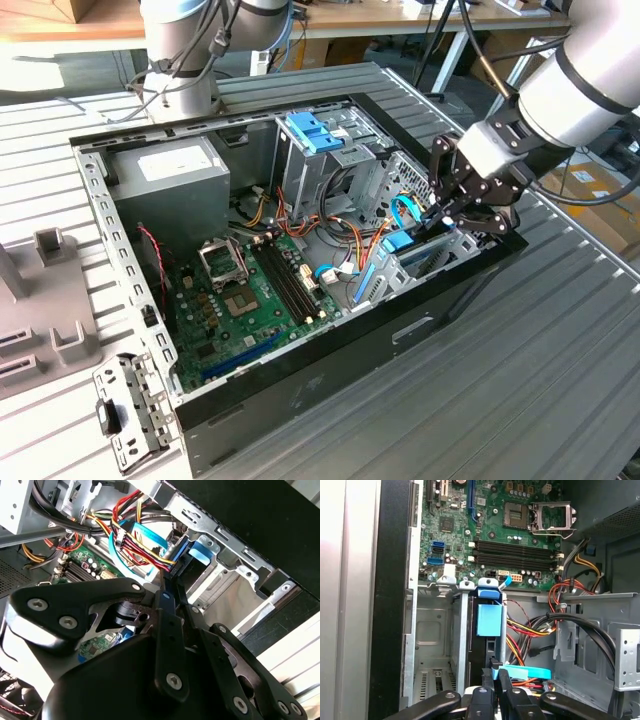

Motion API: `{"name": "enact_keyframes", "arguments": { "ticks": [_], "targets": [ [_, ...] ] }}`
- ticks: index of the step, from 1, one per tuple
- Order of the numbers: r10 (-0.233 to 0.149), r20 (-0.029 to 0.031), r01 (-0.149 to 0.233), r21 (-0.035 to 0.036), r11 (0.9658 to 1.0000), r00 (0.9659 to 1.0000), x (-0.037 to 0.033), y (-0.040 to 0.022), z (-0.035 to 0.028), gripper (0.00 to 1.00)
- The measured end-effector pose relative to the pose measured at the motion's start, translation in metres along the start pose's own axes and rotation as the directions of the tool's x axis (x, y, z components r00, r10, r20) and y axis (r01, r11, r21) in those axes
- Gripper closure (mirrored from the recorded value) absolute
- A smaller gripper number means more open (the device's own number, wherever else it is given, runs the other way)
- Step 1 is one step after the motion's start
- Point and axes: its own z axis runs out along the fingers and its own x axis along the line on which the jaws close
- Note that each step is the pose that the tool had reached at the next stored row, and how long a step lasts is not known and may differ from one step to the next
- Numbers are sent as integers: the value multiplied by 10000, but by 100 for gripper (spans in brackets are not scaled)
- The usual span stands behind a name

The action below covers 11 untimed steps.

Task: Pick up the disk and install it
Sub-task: 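Insert the second disk wire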

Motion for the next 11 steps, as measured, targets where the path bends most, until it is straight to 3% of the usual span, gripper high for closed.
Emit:
{"name": "enact_keyframes", "arguments": {
  "ticks": [6,8,11],
  "targets": [
    [-15,0,15,-5,10000,10000,0,0,1,84],
    [-22,2,22,-6,10000,10000,0,0,1,71],
    [-31,1,31,-8,10000,10000,0,0,1,64]
  ]
}}
